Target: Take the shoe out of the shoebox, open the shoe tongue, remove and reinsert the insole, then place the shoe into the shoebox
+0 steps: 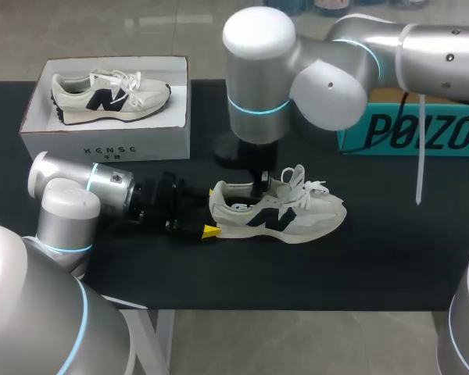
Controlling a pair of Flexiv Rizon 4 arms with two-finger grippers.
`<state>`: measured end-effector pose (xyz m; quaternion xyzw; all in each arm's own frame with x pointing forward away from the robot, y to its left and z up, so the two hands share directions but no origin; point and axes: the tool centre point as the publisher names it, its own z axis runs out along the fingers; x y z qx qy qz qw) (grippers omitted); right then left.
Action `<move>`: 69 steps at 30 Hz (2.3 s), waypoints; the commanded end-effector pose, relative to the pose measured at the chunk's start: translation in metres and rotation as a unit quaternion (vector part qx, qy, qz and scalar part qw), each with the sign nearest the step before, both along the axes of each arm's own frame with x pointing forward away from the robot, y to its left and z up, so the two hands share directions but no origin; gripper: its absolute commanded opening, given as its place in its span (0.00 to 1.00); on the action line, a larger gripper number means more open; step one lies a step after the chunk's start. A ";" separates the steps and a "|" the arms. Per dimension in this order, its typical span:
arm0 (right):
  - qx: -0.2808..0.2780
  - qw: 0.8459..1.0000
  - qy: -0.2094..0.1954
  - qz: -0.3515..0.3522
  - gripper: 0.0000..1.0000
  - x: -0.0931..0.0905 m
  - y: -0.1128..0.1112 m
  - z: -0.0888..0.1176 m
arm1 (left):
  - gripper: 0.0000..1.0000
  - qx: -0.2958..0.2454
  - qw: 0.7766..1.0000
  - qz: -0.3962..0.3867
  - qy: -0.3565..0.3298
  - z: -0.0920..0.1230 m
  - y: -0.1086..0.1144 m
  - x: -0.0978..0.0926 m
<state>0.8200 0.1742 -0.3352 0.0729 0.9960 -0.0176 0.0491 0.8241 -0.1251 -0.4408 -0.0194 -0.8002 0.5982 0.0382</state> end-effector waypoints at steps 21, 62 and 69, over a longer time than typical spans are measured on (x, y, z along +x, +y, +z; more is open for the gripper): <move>-0.002 1.000 0.012 -0.003 0.38 0.029 -0.011 -0.050 | 0.00 0.000 1.000 0.001 0.000 -0.003 -0.001 -0.001; -0.050 0.995 0.084 -0.006 0.00 -0.023 -0.016 -0.086 | 0.00 0.000 1.000 0.001 0.000 -0.003 -0.001 -0.001; -0.030 0.996 0.087 -0.021 0.00 -0.020 -0.014 -0.073 | 0.00 0.000 1.000 0.001 0.000 -0.003 -0.001 -0.001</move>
